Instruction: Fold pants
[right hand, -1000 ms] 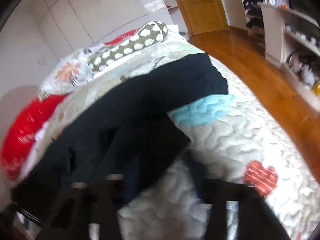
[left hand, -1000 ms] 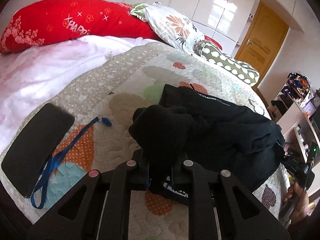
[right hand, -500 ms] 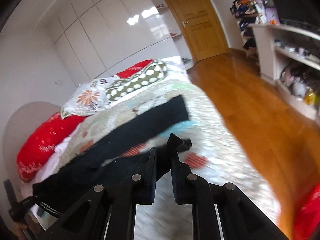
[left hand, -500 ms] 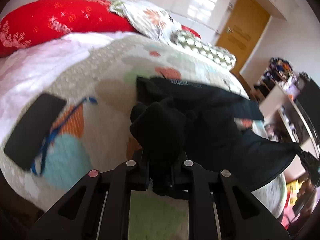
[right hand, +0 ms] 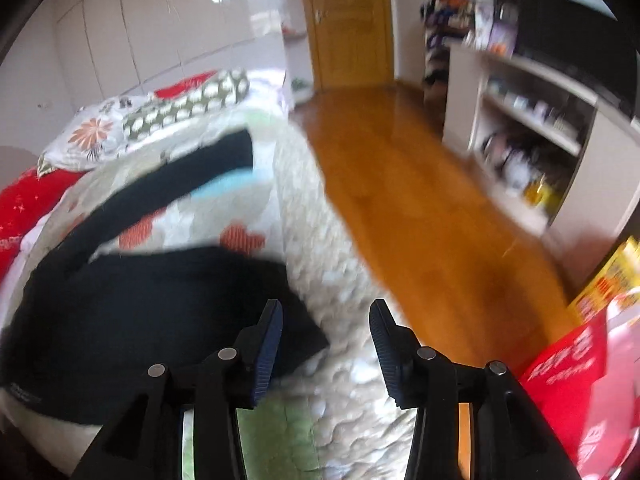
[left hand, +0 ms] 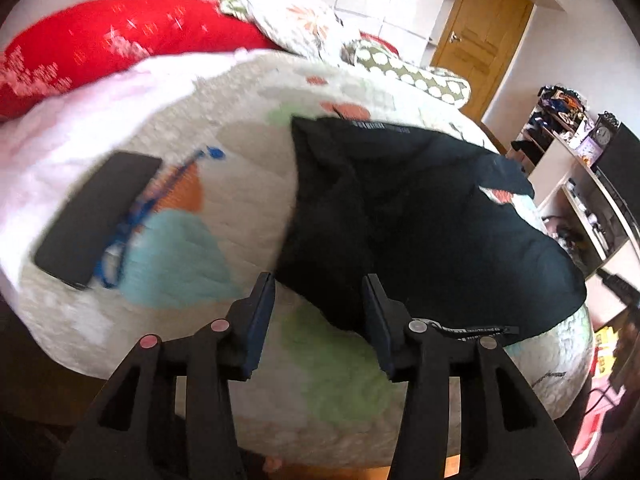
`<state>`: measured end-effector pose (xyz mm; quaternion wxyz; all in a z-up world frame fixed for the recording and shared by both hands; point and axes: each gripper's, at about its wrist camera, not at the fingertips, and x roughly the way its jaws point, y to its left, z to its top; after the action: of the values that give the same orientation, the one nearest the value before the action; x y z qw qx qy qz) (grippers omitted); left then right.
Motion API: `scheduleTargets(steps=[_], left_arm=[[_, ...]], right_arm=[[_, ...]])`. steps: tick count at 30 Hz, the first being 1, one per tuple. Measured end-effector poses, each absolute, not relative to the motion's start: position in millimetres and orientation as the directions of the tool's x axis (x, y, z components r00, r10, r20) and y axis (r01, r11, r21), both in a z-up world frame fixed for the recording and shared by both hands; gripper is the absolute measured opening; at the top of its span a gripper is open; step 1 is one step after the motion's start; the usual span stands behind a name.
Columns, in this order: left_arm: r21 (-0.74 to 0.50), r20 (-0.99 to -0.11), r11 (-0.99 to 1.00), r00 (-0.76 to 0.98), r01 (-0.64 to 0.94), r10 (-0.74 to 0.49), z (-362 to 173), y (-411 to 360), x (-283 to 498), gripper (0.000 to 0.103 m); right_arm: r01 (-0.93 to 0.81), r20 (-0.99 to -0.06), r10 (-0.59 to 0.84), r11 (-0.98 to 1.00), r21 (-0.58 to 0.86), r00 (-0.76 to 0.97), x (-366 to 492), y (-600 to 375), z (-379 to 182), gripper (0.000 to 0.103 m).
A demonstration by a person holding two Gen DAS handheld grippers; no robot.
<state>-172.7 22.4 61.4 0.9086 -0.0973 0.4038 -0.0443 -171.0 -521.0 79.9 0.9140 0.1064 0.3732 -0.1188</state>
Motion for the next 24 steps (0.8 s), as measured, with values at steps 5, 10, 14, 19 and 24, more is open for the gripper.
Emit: scheduleTargets(steps=[5,10,14,19,24], left_arm=[[-0.212,-0.703,0.977,0.699,-0.03,-0.131,77,40,-161,0.064],[-0.255,-0.715,0.967,0.674,-0.004,-0.186,78,37,-118,0.067],[-0.251,-0.75,0.968,0.633,-0.003,-0.193,67,29,-73,0.067],[-0.232,-0.807,0.973,0.559,-0.005,-0.189,46,21,-28,0.067],[-0.247,-0.861,0.969,0.462,-0.015,-0.212,25,18,2,0.067]], right_arm=[[0.068,-0.683,0.095,0.976,0.208,0.725,-148,-470,90,0.047],[-0.112,-0.694,0.278,0.955,0.275,0.664,-115,-399,76,0.047],[-0.204,-0.698,0.385,0.921,0.332,0.604,-97,-346,61,0.047],[-0.25,-0.707,0.429,0.903,0.349,0.562,-81,-307,45,0.047],[-0.319,-0.72,0.46,0.886,0.336,0.52,-74,-281,34,0.047]])
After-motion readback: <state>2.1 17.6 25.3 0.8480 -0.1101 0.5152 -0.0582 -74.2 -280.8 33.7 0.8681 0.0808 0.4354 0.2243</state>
